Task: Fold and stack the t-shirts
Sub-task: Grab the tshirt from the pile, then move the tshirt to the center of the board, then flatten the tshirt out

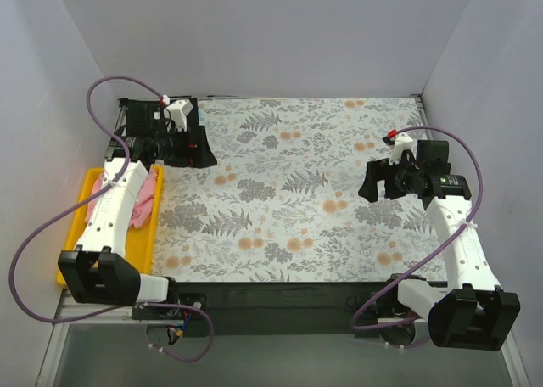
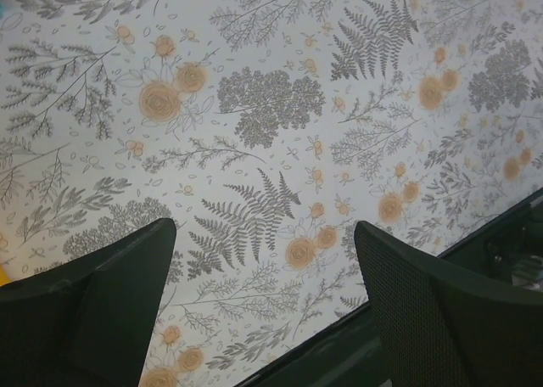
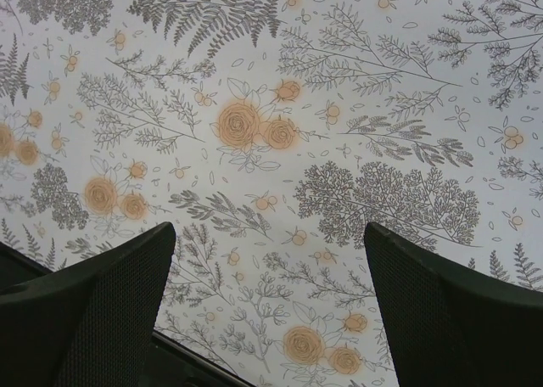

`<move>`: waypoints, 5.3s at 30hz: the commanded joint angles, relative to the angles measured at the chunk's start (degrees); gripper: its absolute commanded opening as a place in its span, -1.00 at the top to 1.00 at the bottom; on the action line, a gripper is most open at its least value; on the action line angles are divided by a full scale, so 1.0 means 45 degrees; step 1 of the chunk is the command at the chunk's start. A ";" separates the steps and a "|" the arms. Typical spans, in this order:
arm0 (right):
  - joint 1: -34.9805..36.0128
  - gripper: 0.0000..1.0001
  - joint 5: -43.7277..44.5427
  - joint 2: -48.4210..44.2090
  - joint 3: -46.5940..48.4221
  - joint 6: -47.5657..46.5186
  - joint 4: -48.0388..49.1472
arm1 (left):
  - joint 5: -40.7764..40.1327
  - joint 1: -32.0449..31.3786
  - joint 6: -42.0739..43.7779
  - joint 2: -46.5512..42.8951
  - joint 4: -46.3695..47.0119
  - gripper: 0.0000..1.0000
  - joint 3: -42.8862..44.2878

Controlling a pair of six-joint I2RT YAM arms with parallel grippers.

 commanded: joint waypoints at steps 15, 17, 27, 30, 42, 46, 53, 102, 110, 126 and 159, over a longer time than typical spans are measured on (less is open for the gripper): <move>-0.0087 -0.97 -0.1710 -0.0238 0.0121 -0.0884 0.0160 | -0.0966 0.5786 0.4474 0.5245 -0.3913 -0.73 0.7274; -0.0068 -0.97 -0.1516 -0.0102 0.0219 -0.0903 0.0121 | -0.1199 0.6720 0.5159 0.5402 -0.3546 -0.73 0.6439; -0.0068 -0.97 -0.1554 0.0543 0.0571 -0.0982 -0.0074 | -0.2664 0.7742 0.6723 0.6301 -0.1708 -0.74 0.2124; -0.0068 -0.97 -0.1612 0.0719 0.0571 -0.0982 -0.0074 | -0.2958 0.7801 0.6841 0.6340 -0.0889 -0.74 0.0814; -0.0087 -0.97 -0.1729 0.0914 0.0902 -0.1001 -0.0133 | -0.2474 0.7742 0.6646 0.6107 -0.0201 1.00 0.1350; -0.0068 -0.97 -0.2060 0.0915 0.1195 -0.0825 -0.0152 | 0.0061 0.7586 0.6334 0.5307 -0.1451 1.00 0.3928; -0.0087 -0.96 -0.2315 0.0915 0.1313 -0.0825 -0.0133 | 0.0695 0.2270 0.4051 0.3040 -0.0384 1.00 0.7192; 0.0302 -0.60 0.2039 0.8431 0.4946 -0.3970 -0.1248 | -0.3290 -0.4133 0.2037 1.0810 0.4171 -0.23 0.5806; 0.1026 -0.43 0.3113 0.9352 0.4575 -0.4105 -0.0738 | -0.4658 -0.4679 0.2153 1.3114 0.4328 -0.18 0.7974; 0.1045 -0.18 0.4482 1.0228 0.4787 -0.4849 0.0024 | -0.5635 -0.3764 0.1511 0.9705 0.4719 1.00 0.3144; 1.2078 -0.20 0.1433 1.1849 0.9027 -0.1977 0.2895 | -0.1671 -0.0325 -0.2652 0.6554 0.1809 1.00 -0.2747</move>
